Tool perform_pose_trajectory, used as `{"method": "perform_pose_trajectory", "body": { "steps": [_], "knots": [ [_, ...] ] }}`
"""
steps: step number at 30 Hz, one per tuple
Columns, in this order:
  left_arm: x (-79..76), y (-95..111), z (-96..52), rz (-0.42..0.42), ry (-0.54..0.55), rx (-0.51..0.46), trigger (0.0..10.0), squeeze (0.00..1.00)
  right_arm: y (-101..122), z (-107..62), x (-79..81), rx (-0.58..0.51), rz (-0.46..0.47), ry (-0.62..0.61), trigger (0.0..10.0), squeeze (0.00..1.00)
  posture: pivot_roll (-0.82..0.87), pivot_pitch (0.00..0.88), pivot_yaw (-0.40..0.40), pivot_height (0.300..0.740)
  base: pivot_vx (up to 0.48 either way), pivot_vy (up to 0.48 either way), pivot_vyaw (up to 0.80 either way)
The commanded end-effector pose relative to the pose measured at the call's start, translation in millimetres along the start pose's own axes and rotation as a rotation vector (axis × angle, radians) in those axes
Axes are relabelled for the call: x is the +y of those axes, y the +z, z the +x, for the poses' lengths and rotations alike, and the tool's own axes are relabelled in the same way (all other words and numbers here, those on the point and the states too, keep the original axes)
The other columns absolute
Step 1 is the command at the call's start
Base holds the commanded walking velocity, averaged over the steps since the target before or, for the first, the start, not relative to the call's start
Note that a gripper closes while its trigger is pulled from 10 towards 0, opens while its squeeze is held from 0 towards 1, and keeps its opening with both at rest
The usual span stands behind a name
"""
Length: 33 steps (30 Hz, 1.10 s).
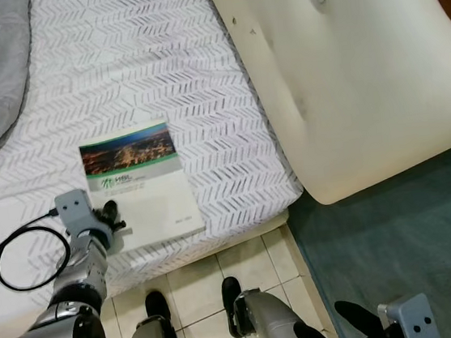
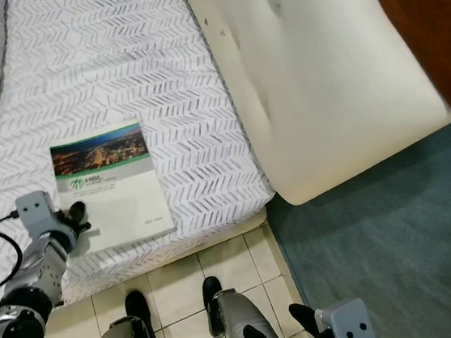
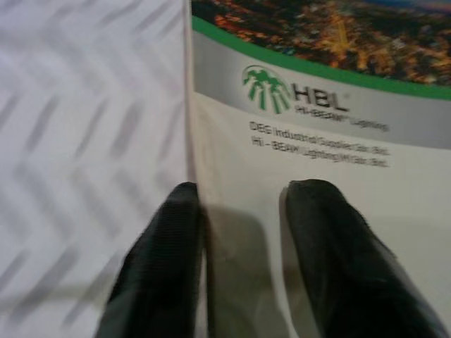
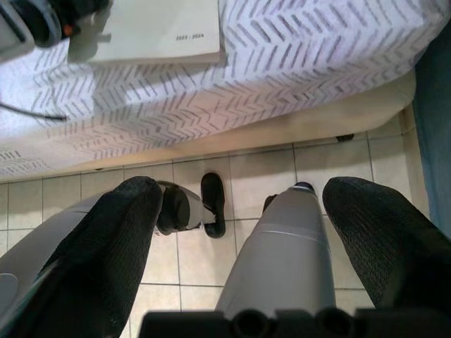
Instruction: Clean up the room
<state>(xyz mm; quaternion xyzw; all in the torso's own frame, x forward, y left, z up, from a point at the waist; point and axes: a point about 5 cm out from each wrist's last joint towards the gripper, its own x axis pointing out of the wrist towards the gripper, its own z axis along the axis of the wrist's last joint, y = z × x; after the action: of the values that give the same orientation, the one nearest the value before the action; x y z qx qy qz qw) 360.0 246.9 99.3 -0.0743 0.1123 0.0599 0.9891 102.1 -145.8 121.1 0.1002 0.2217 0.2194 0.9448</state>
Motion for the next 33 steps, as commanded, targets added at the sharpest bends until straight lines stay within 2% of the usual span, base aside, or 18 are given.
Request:
{"method": "perform_pose_trajectory", "body": {
  "steps": [1,8,11,12,14,17,18,20,21,22,24,25,26,28,29,30,32,33],
  "knots": [
    [-4.8,-11,-1.7,0.041,-0.034,0.043,10.0,1.0,-5,-6.0,1.7,0.04,0.006,-0.01,10.0,0.0,-0.48,0.527,-0.2,0.74,0.0,0.0,0.0],
    [-0.6,-1,-0.4,0.124,-0.065,0.03,10.0,1.0,-9,1.7,-0.1,0.036,0.014,-0.011,10.0,0.0,-0.44,0.502,-0.165,0.74,0.0,0.0,0.0],
    [3.4,-17,-6.5,0.123,-0.09,0.067,10.0,1.0,-11,11.6,-3.7,0.026,0.012,-0.003,10.0,0.0,-0.39,0.47,-0.137,0.74,0.0,0.0,0.0],
    [8.7,-34,-13.4,0.122,-0.097,0.105,10.0,1.0,-12,18.9,-5.8,0.021,0.005,0.009,10.0,0.0,-0.36,0.446,-0.122,0.74,0.0,0.0,0.0],
    [11.5,-40,-16.4,0.116,-0.094,0.118,10.0,1.0,-13,21.6,-6.6,0.021,0.001,0.014,10.0,0.0,-0.36,0.446,-0.122,0.74,0.0,0.0,0.0],
    [48.0,-63,-37.2,0.067,0.019,0.158,10.0,1.0,-17,35.9,-13.6,0.023,-0.009,0.025,10.0,0.0,-0.31,0.396,-0.106,0.74,0.0,0.0,0.0],
    [48.0,-63,-37.2,0.067,0.019,0.158,10.0,1.0,-17,35.9,-13.6,0.023,-0.009,0.025,10.0,0.0,-0.31,0.396,-0.106,0.74,0.0,0.0,0.0],
    [66.1,-60,-47.0,0.111,0.017,0.106,10.0,1.0,-8,55.0,-19.8,-0.055,-0.001,0.018,10.0,0.0,-0.2,0.258,-0.054,0.74,0.0,0.0,0.0],
    [66.1,-60,-47.0,0.111,0.017,0.106,10.0,1.0,-8,55.0,-19.8,-0.055,-0.001,0.018,10.0,0.0,-0.2,0.258,-0.054,0.74,0.0,0.0,0.0],
    [60.4,-55,-46.3,0.152,-0.044,0.056,10.0,1.0,-1,67.8,-29.7,-0.11,0.022,-0.012,10.0,0.0,-0.15,0.215,-0.043,0.74,0.0,0.0,0.0],
    [51.2,-45,-49.1,0.227,-0.111,-0.037,10.0,1.0,7,75.2,-42.8,-0.167,0.012,-0.061,10.0,0.0,-0.08,0.158,-0.028,0.74,0.0,0.0,0.0],
    [51.2,-45,-49.1,0.227,-0.111,-0.037,10.0,1.0,7,75.2,-42.8,-0.167,0.012,-0.061,10.0,0.0,-0.08,0.158,-0.028,0.74,0.0,0.0,0.0],
    [36.6,-33,-63.5,0.256,-0.161,-0.147,10.0,1.0,15,84.7,-60.9,-0.224,0.016,-0.127,10.0,0.0,-0.01,0.071,-0.025,0.74,0.0,0.0,0.0],
    [29.4,-28,-71.9,0.254,-0.173,-0.182,10.0,1.0,18,89.4,-68.1,-0.245,0.017,-0.147,10.0,0.0,0.0,0.059,-0.023,0.74,0.0,0.0,0.0],
    [13.2,-25,-83.7,0.258,-0.186,-0.219,10.0,1.0,23,99.1,-79.4,-0.279,0.01,-0.182,10.0,0.0,0.04,0.021,-0.023,0.74,0.0,0.0,0.0],
    [13.2,-25,-83.7,0.258,-0.186,-0.219,10.0,1.0,23,99.1,-79.4,-0.279,0.01,-0.182,10.0,0.0,0.04,0.021,-0.023,0.74,0.0,0.0,0.0],
    [-12.6,-29,-90.4,0.238,-0.238,-0.245,10.0,1.0,29,111.7,-88.0,-0.313,0.013,-0.207,10.0,0.0,0.06,0.0,-0.025,0.74,0.0,0.0,0.0],
    [-12.6,-29,-90.4,0.238,-0.238,-0.245,10.0,1.0,29,111.7,-88.0,-0.313,0.013,-0.207,10.0,0.0,0.06,0.0,-0.025,0.74,0.0,0.0,0.0]
  ]
}}
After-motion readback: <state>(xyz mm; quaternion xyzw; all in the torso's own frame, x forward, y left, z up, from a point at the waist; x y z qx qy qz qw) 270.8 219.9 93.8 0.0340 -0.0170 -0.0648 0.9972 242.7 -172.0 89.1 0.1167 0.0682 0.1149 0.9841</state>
